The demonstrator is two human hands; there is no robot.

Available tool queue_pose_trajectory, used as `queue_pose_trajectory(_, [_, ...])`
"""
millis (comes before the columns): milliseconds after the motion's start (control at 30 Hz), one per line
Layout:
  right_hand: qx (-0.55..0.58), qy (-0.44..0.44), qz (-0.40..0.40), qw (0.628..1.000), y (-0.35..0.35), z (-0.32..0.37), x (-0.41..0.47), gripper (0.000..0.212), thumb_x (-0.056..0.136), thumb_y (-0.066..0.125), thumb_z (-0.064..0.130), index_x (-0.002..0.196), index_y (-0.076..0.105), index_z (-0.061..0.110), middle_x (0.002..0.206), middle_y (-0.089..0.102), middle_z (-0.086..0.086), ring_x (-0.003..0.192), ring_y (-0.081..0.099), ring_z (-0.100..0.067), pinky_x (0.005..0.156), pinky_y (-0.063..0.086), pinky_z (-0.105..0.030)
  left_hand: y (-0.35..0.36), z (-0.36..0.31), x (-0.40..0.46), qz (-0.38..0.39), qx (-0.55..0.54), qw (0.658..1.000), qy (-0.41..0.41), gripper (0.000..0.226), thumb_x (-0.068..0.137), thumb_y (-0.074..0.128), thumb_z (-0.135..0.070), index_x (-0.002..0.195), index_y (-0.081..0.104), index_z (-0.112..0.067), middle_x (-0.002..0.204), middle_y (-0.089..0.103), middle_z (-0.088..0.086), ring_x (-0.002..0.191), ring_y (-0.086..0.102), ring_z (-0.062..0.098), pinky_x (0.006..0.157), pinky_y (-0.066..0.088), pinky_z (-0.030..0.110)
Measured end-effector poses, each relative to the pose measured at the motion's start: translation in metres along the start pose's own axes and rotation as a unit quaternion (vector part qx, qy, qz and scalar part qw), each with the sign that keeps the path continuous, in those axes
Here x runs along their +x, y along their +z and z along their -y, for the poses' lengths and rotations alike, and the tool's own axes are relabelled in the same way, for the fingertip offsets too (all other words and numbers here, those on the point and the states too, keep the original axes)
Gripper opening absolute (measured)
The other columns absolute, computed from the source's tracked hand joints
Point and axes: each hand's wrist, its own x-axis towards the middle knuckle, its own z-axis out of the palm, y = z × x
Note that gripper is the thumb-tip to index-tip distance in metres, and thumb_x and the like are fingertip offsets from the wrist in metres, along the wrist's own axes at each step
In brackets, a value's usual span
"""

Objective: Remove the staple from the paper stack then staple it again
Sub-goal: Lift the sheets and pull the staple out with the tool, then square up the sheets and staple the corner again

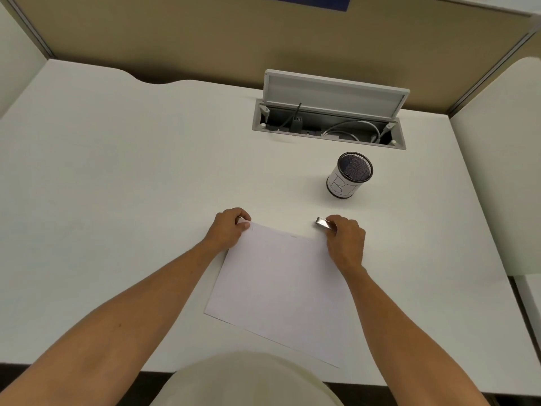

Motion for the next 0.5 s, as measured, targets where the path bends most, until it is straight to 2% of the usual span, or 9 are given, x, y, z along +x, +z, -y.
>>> queue_pose_trajectory(100, [-0.016, -0.017, 0.004, 1.0, 0.003, 0.0, 0.004, 0.024, 0.082, 0.064, 0.002, 0.102, 0.068, 0.014, 0.088, 0.071, -0.007, 0.087, 0.059, -0.033, 0.078, 0.044, -0.042, 0.002, 0.002, 0.002, -0.006, -0.008, 1.0, -0.01, 0.005, 0.089, 0.065, -0.012, 0.093, 0.066, -0.014, 0.065, 0.05, -0.004, 0.062, 0.047, 0.008, 0.051, 0.036, 0.01])
queue_pose_trajectory(200, [-0.03, -0.023, 0.001, 0.999, 0.007, 0.001, 0.003, 0.026, 0.08, 0.064, 0.004, 0.103, 0.068, 0.015, 0.096, 0.07, -0.006, 0.096, 0.058, -0.034, 0.083, 0.04, -0.042, 0.004, 0.003, 0.002, -0.008, -0.007, 1.0, -0.015, 0.005, 0.089, 0.065, -0.013, 0.093, 0.066, -0.015, 0.067, 0.052, -0.005, 0.063, 0.048, 0.006, 0.052, 0.037, 0.009])
queue_pose_trajectory(300, [-0.013, -0.048, -0.058, 0.997, 0.011, 0.009, -0.003, 0.029, 0.074, 0.073, 0.009, 0.102, 0.069, 0.01, 0.106, 0.067, -0.008, 0.105, 0.057, -0.034, 0.094, 0.038, -0.045, 0.005, 0.004, 0.001, -0.014, -0.01, 1.0, -0.018, 0.004, 0.089, 0.066, -0.013, 0.091, 0.066, -0.016, 0.066, 0.053, -0.006, 0.063, 0.049, 0.005, 0.053, 0.038, 0.008])
queue_pose_trajectory(400, [0.053, -0.085, -0.089, 0.991, 0.019, 0.035, -0.012, 0.023, 0.075, 0.074, 0.013, 0.097, 0.069, 0.008, 0.099, 0.067, -0.009, 0.098, 0.058, -0.031, 0.09, 0.041, -0.042, 0.008, 0.004, 0.002, -0.016, -0.009, 1.0, -0.024, 0.005, 0.089, 0.066, -0.015, 0.091, 0.065, -0.019, 0.066, 0.054, -0.007, 0.064, 0.051, 0.006, 0.056, 0.038, 0.016])
queue_pose_trajectory(500, [0.1, -0.101, -0.045, 0.989, 0.033, 0.071, -0.027, 0.017, 0.081, 0.072, 0.017, 0.095, 0.069, 0.009, 0.096, 0.067, -0.008, 0.093, 0.058, -0.03, 0.084, 0.044, -0.04, 0.009, 0.003, 0.001, -0.017, 0.0, 0.999, -0.03, 0.006, 0.088, 0.066, -0.018, 0.093, 0.066, -0.021, 0.069, 0.055, -0.006, 0.068, 0.053, 0.011, 0.06, 0.039, 0.022])
